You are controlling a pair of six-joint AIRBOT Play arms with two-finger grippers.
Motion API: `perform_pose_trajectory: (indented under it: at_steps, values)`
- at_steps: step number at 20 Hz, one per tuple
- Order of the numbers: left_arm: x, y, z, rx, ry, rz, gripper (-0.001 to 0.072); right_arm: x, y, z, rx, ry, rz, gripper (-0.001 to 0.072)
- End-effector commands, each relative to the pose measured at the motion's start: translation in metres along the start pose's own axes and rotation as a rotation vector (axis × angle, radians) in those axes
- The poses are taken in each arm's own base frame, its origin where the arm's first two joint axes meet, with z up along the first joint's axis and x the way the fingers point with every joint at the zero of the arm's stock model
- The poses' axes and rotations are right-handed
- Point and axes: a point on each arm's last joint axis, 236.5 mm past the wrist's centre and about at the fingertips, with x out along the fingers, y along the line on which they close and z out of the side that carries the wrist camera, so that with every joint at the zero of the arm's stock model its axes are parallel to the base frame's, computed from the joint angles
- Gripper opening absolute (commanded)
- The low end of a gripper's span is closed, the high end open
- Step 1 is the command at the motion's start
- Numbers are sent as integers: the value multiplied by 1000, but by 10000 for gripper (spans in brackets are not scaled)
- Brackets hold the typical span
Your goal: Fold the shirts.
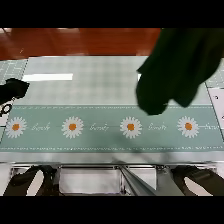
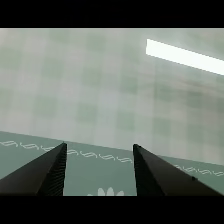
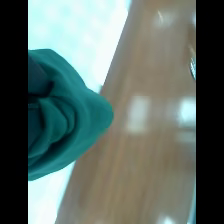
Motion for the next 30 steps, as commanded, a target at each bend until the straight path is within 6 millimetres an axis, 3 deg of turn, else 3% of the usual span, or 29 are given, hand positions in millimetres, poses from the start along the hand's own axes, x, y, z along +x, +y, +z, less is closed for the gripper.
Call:
perform_pose_trajectory:
  at_steps: [1, 3, 7, 10, 15, 17, 18, 19, 20, 21, 22, 24, 25, 26, 27, 28, 30]
  values:
    - [4, -4, -18, -22, 55, -24, 505, 18, 49, -29, 23, 80, 64, 24]
    - [9, -8, -30, -35, 89, -46, 505, 44, 77, -61, 46, 133, 112, 24]
    - [22, -34, -66, -17, 182, -128, 505, 95, 130, -150, 142, 257, 202, 24]
    - [33, -56, -105, 25, 283, -193, 505, 127, 130, -202, 211, 331, 167, 25]
    - [43, -98, -171, 59, 483, -314, 505, 178, 62, -258, 238, 449, -53, 25]
    - [54, -111, -185, 85, 507, -336, 505, 190, 40, -297, 272, 568, -119, 32]
    - [63, -117, -188, 77, 499, -336, 505, 194, 38, -319, 275, 639, -117, 149]
    - [72, -123, -188, 63, 488, -335, 505, 195, 42, -335, 237, 699, -68, 380]
    - [80, -126, -183, 63, 466, -332, 505, 194, 40, -339, 197, 728, -19, 412]
    - [85, -125, -170, 51, 445, -324, 505, 189, 23, -335, 207, 739, -26, 412]
    - [85, -121, -152, 33, 421, -314, 505, 178, -7, -322, 208, 735, -64, 412]
    - [78, -105, -111, -19, 358, -284, 505, 141, -92, -289, 243, 667, -221, 412]
    - [76, -94, -100, -47, 342, -264, 505, 114, -139, -283, 295, 648, -325, 411]
    - [76, -87, -107, -71, 370, -253, 505, 88, -175, -290, 365, 645, -402, 411]
    - [77, -86, -128, -94, 433, -256, 505, 66, -201, -310, 469, 652, -447, 411]
    - [78, -91, -161, -138, 521, -278, 505, 53, -210, -337, 578, 664, -445, 410]
    - [77, -110, -225, -260, 684, -340, 505, 52, -198, -389, 802, 664, -331, 408]
